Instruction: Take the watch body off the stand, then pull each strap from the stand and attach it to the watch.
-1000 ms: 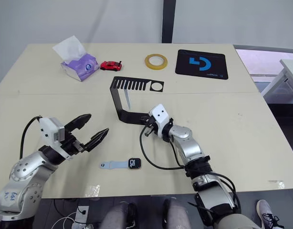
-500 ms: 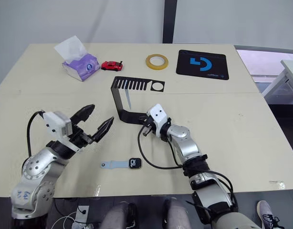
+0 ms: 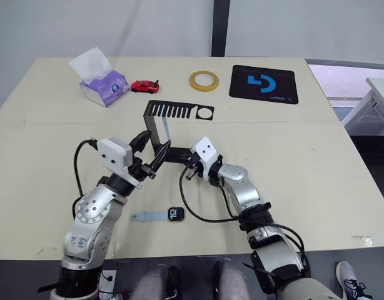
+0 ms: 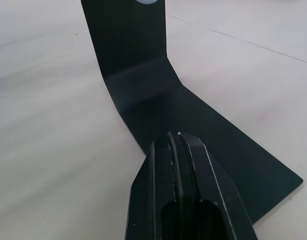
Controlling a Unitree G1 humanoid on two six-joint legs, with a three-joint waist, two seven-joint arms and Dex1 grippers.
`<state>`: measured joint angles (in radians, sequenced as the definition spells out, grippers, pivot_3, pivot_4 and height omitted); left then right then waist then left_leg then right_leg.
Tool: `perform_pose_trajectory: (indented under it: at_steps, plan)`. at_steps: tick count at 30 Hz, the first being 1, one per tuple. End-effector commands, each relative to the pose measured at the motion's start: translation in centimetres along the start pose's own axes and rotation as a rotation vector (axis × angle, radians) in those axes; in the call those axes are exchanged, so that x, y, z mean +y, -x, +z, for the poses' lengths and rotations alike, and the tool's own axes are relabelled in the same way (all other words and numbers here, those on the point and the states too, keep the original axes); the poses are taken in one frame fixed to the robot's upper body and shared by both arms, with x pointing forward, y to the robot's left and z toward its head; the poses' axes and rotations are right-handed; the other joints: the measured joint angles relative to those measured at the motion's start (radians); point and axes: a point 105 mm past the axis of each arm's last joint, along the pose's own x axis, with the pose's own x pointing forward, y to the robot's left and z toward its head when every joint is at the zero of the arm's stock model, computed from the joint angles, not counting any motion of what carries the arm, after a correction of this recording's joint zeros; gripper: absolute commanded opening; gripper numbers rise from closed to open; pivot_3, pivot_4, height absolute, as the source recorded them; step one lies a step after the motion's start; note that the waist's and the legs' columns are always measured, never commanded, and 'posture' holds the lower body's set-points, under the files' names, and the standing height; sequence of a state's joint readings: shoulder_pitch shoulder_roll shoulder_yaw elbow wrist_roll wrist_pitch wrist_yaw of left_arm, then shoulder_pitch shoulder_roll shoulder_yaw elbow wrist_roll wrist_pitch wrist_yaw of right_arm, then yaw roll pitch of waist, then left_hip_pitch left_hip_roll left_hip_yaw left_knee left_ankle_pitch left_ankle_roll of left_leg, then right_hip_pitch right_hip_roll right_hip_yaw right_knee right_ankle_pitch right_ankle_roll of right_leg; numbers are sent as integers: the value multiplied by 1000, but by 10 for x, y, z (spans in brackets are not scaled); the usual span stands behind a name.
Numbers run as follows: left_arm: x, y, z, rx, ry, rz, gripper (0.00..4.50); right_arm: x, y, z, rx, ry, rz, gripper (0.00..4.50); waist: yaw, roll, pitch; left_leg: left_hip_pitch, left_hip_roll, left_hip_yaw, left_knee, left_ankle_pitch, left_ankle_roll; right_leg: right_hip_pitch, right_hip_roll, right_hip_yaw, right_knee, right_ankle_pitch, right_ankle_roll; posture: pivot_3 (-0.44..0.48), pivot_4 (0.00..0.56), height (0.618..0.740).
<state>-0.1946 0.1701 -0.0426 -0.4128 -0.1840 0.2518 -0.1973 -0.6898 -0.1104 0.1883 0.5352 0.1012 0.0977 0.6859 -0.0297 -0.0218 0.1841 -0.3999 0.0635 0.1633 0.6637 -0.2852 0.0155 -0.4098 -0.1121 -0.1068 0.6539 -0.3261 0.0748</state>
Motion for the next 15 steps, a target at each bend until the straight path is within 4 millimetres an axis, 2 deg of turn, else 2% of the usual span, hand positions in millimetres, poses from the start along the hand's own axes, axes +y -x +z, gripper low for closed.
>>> perform_pose_trajectory:
  at_steps: [1, 7, 10, 15]
  plan:
    - [-5, -6, 8, -47, -25, 5, 2973, 4, 0, -4, 17, -13, 16, 0, 0, 0, 0, 0, 0, 0, 0, 0, 0, 0, 0, 0, 0, 0, 0, 0, 150, 740]
    - [-7, -16, 6, -47, -40, 45, 2973, 4, 1, -4, 20, -18, 14, 0, 0, 0, 0, 0, 0, 0, 0, 0, 0, 0, 0, 0, 0, 0, 0, 0, 150, 740]
    - [1, -19, 3, -34, -55, 131, 2973, 5, 1, -5, 22, -20, 15, 0, 1, 0, 0, 0, 0, 0, 0, 0, 0, 0, 0, 0, 0, 0, 0, 0, 150, 740]
    - [0, -28, 4, -48, -76, 126, 2973, 7, 1, -6, 23, -25, 18, 0, 1, 0, 0, 0, 0, 0, 0, 0, 0, 0, 0, 0, 0, 0, 0, 0, 150, 740]
